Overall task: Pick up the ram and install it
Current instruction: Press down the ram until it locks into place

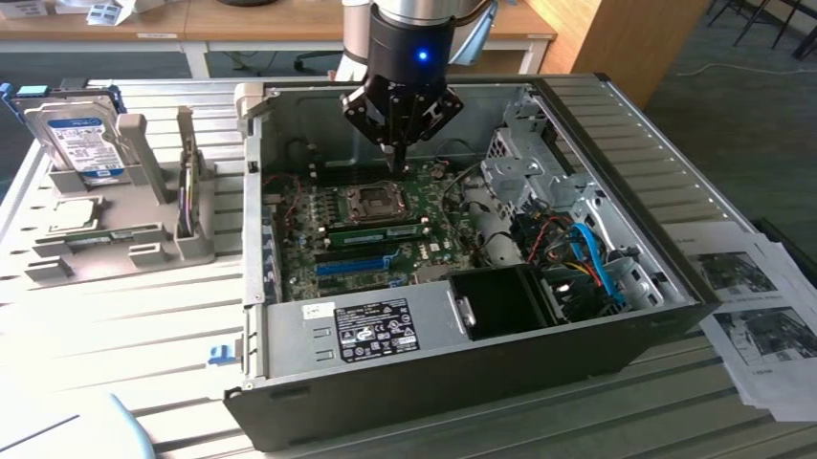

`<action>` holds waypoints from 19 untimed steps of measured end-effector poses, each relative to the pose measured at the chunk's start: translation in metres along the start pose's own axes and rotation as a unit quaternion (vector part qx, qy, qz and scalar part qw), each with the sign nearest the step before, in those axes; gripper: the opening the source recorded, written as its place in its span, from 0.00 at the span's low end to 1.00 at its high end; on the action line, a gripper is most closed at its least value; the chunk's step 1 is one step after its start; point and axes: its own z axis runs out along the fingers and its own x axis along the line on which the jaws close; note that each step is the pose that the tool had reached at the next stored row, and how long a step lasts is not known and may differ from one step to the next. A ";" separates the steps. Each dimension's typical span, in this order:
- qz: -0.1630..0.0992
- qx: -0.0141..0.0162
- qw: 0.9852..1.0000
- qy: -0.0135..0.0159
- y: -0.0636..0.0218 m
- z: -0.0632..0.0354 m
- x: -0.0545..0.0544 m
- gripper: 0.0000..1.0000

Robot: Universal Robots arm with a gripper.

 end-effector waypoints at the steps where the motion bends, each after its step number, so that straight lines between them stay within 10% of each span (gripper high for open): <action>1: 0.001 0.000 1.000 0.000 0.0000 0.0000 0.000 0.09; 19: 0.011 0.000 1.000 0.000 0.0000 -0.0009 0.000 0.09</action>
